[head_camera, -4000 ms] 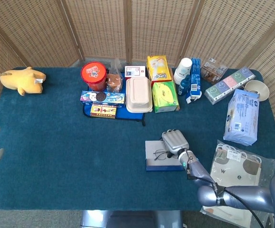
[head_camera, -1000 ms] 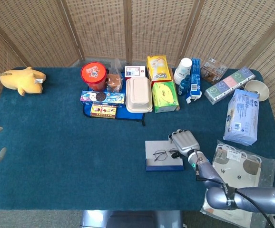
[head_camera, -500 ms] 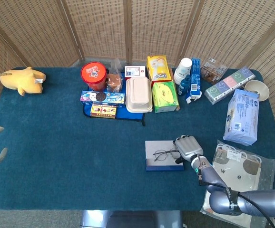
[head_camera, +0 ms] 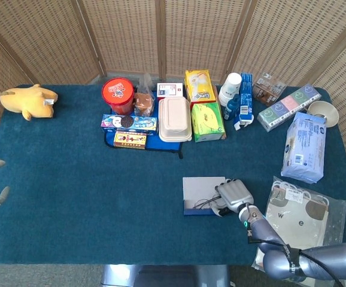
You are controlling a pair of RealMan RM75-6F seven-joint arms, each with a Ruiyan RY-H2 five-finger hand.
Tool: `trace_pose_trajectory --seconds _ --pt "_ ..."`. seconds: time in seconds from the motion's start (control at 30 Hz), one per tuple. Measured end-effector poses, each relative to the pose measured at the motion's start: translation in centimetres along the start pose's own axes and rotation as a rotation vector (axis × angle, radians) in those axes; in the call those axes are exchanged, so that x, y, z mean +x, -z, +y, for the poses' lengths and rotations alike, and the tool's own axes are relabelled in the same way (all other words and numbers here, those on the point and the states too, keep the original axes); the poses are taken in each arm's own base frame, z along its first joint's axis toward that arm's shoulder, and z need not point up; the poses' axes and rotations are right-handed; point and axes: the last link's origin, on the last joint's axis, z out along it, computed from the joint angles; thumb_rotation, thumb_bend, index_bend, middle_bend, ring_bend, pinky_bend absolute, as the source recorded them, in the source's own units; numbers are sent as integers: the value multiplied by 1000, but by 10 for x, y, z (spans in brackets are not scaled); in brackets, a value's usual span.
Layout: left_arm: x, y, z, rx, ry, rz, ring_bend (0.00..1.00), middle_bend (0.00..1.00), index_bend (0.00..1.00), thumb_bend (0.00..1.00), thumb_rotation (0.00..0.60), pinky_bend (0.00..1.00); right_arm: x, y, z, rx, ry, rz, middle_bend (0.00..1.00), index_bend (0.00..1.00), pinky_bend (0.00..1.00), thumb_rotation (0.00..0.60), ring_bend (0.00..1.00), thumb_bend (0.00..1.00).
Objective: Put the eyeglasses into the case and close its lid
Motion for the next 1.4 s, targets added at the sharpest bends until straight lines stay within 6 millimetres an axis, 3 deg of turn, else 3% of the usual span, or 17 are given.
trace_pose_trajectory --seconds 0.63,0.93,1.4 --pt "0 1 -2 -1 5 1 210 283 248 309 600 138 0 6 -12 26 -14 8 306 355 296 338 206 348" --pt "-1 0 -1 -2 5 0 210 283 248 310 600 138 11 10 3 -19 -4 42 307 355 296 339 205 351" --pt "-2 -1 2 -8 2 -4 209 283 248 309 600 138 -4 10 22 -69 3 -17 306 356 297 339 205 351"
